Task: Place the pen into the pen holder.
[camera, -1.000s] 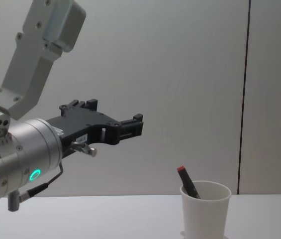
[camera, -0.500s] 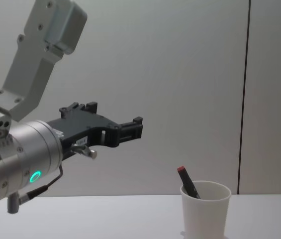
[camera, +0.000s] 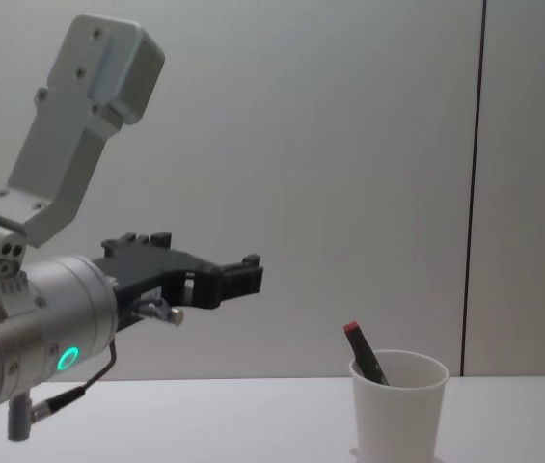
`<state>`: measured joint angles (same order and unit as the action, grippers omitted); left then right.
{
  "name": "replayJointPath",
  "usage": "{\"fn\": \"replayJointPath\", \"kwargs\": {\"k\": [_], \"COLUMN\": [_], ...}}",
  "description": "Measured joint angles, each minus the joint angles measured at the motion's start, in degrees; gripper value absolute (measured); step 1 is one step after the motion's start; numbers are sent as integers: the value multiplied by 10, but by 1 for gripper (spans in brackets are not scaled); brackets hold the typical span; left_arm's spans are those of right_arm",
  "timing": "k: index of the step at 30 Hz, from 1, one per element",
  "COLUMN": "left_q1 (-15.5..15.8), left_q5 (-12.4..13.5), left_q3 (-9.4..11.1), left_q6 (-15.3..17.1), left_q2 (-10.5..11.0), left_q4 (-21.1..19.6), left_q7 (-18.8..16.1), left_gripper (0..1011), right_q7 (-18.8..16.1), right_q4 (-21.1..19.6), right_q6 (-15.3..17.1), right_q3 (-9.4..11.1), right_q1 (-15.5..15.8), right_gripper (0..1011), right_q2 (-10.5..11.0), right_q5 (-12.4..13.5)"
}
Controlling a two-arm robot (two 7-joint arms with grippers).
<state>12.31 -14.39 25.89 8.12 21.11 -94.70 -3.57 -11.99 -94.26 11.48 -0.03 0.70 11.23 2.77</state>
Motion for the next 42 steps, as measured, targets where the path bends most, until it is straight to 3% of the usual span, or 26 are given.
{"fn": "replayJointPath", "kwargs": {"k": [16,28,35,42], "left_q1": [-24,-41,-42,-37], "left_q5": [-69,-125,-143,-145], "left_q3": [-7,-12,-13,-13], "left_q6": [93,139,175,214], "left_q2": [-6,-15,-24,-30], "left_q4": [-24,-26,-18,-6], "left_q7": [-72,-123,-138,-139], "left_gripper": [1003,1003,1003,1003], "right_q7": [-1,-1,-1,-1], "right_q4": [-1,-1,-1,-1], "right_q6": [1,1,1,1], "right_q3": [1,0,0,0], "right_q1": [1,1,1,1], "right_gripper": [1002,1002,1002,1001], "right_q2": [1,1,1,1], "right_q5": [0,0,0,0]}}
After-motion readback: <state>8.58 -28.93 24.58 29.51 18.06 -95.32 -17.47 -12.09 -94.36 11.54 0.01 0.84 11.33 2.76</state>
